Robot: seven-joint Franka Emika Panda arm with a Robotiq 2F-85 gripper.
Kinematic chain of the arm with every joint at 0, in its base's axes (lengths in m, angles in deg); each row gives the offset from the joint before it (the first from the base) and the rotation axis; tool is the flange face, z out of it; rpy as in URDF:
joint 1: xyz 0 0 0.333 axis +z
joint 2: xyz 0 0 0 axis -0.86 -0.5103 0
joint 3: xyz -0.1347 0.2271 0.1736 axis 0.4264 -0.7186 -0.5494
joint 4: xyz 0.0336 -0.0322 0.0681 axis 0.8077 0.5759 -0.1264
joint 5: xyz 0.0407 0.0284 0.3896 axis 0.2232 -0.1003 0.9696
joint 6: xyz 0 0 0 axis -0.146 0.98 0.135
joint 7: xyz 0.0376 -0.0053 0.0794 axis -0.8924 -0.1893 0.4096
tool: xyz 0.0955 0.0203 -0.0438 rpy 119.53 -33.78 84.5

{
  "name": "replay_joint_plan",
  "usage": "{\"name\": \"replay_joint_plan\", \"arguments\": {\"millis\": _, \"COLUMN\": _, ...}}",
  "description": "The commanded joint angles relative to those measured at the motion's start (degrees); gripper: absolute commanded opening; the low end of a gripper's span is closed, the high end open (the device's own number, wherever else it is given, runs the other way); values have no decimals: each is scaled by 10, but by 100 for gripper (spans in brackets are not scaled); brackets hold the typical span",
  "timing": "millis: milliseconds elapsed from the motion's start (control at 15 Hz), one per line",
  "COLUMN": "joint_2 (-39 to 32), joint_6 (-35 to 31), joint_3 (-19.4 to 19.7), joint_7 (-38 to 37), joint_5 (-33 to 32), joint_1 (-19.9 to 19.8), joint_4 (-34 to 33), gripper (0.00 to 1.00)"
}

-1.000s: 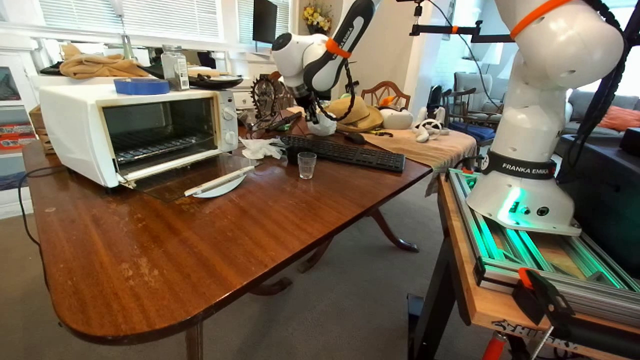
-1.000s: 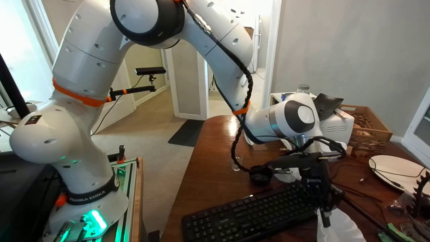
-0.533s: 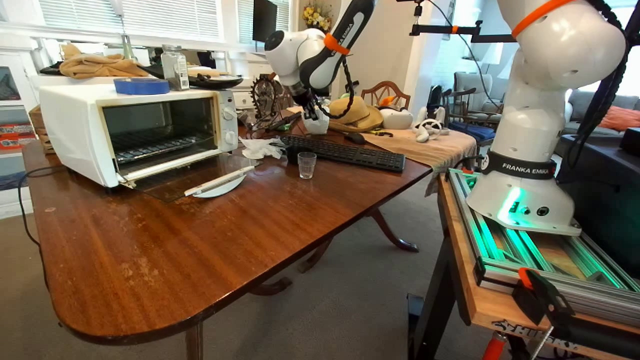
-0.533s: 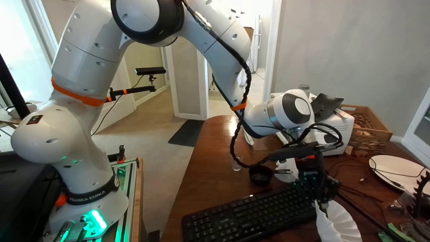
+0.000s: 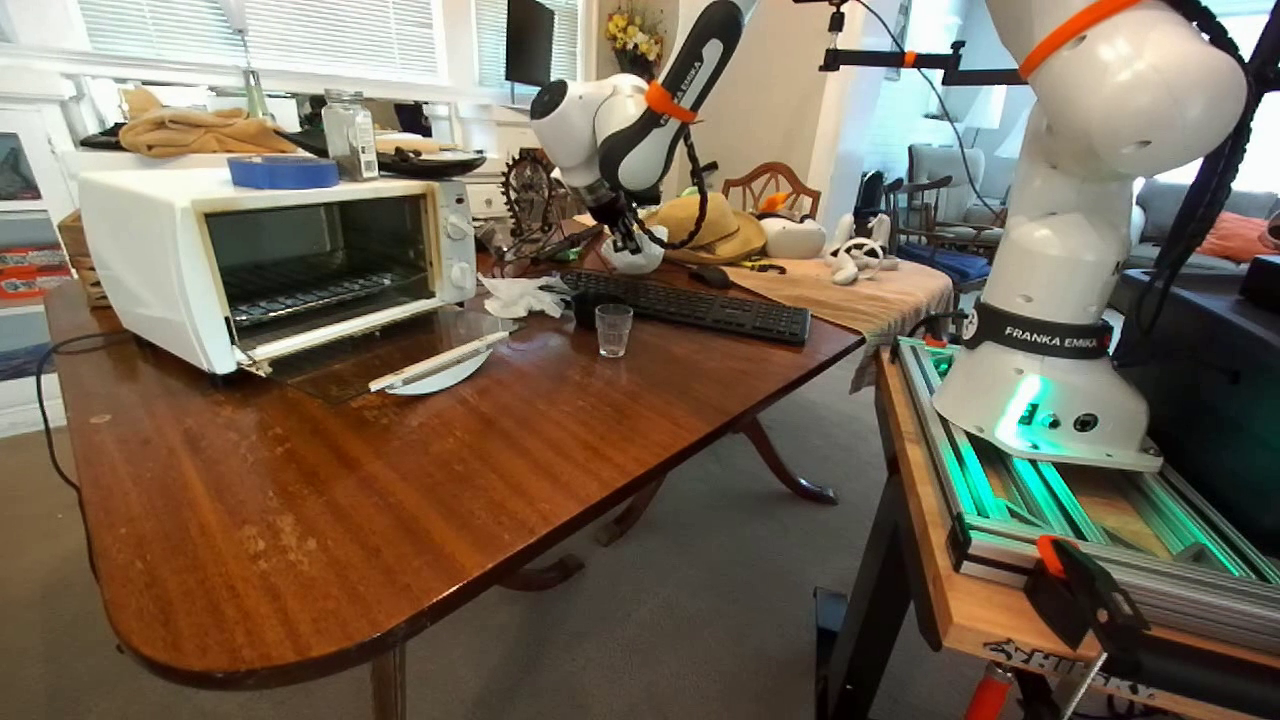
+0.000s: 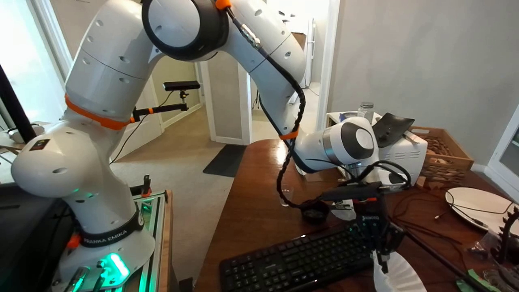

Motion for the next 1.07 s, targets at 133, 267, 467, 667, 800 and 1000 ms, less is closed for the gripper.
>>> {"name": "replay_joint_plan", "arguments": {"millis": 133, "joint_2": -30, "joint_6": -5, "joint_3": -26, "joint_7": 37, "joint_5": 83, "joint_1": -44, "joint_4": -26, "gripper": 26}}
{"name": "replay_joint_plan", "arguments": {"millis": 267, "joint_2": -25, "joint_6": -18, "joint_3": -29, "joint_7": 45, "joint_5": 133, "joint_1": -63, "joint_4": -21, "gripper": 34}}
{"name": "replay_joint_plan", "arguments": {"millis": 467, "joint_2": -4, "joint_6": -52, "joint_3": -24, "joint_7": 62, "joint_5": 212, "joint_1": -93, "joint_4": 3, "gripper": 56}}
{"name": "replay_joint_plan", "arguments": {"millis": 667, "joint_2": 15, "joint_6": -91, "joint_3": -14, "joint_7": 84, "joint_5": 287, "joint_1": -122, "joint_4": 23, "gripper": 81}}
{"name": "replay_joint_plan", "arguments": {"millis": 800, "joint_2": 17, "joint_6": -102, "joint_3": -10, "joint_7": 100, "joint_5": 322, "joint_1": -135, "joint_4": 24, "gripper": 94}}
{"name": "replay_joint_plan", "arguments": {"millis": 1000, "joint_2": 18, "joint_6": -110, "joint_3": -1, "joint_7": 106, "joint_5": 342, "joint_1": -136, "joint_4": 25, "gripper": 70}}
